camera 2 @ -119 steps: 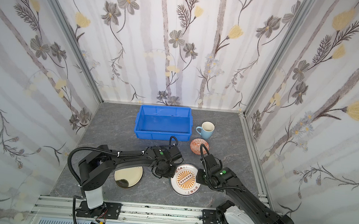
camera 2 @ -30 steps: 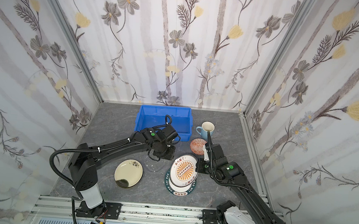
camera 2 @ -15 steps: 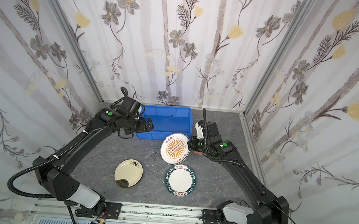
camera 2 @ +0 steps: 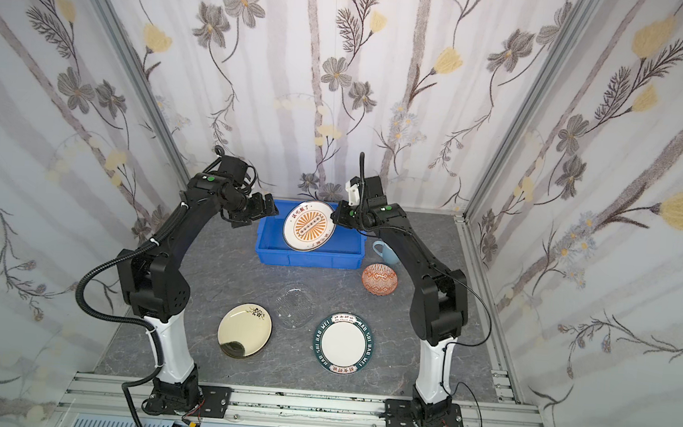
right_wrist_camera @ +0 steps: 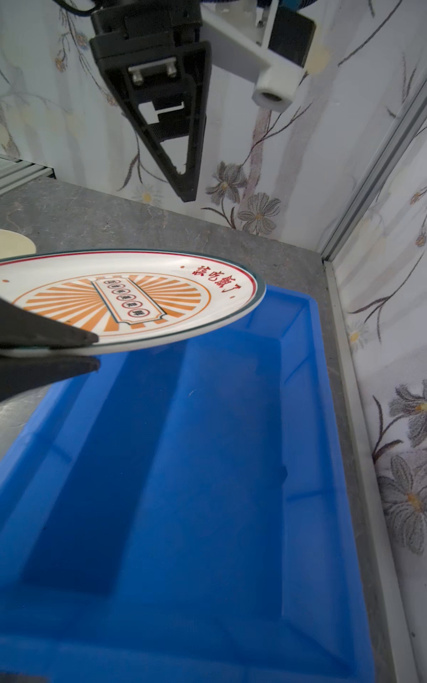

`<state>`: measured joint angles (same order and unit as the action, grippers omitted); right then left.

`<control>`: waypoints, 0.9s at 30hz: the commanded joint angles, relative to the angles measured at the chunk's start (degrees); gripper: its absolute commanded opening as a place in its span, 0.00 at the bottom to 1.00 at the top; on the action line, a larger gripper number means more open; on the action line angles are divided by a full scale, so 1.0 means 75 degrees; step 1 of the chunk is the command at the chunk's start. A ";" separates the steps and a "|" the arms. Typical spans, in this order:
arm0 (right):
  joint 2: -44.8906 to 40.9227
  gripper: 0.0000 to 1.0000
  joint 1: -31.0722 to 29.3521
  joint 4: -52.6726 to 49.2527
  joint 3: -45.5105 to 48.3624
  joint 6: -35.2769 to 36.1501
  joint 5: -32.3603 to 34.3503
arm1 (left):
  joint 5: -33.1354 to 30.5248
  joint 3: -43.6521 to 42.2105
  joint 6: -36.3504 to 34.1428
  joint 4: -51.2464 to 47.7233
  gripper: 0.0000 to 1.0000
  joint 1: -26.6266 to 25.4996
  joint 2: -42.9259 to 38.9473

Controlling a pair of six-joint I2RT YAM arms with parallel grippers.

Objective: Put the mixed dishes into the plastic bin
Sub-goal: 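Carry the sunburst plate over the blue bin with the right gripper, then lower the sunburst plate into the bin and open the right gripper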

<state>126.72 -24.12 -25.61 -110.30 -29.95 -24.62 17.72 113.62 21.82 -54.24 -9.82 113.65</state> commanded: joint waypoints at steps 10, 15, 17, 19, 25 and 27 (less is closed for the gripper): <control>0.2940 0.00 0.0216 0.1329 -0.2595 -0.1067 -0.1073 | 0.0693 -0.0076 -0.0238 0.0540 1.00 0.0576 0.0320; 0.3351 0.00 0.0185 0.1525 -0.2592 -0.1096 -0.1209 | 0.0686 -0.0019 -0.0203 0.0477 1.00 0.0638 0.0441; 0.3473 0.00 0.0172 0.1618 -0.2598 -0.1138 -0.1204 | 0.0677 -0.0011 -0.0192 0.0446 1.00 0.0664 0.0518; 0.3581 0.00 0.0144 0.1687 -0.2601 -0.1140 -0.1164 | 0.0714 -0.0008 -0.0174 0.0393 1.00 0.0662 0.0603; 0.3883 0.00 0.0010 0.1685 -0.2585 -0.1148 -0.1170 | 0.0714 -0.0046 -0.0226 0.0261 0.99 0.0677 0.0662; 0.3968 0.00 -0.0027 0.1757 -0.2595 -0.1194 -0.1216 | 0.0703 -0.0044 -0.0238 0.0224 0.99 0.0677 0.0667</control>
<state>155.79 -23.97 -16.99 -129.12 -37.89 -31.81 22.74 113.23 20.60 -51.53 -4.78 118.52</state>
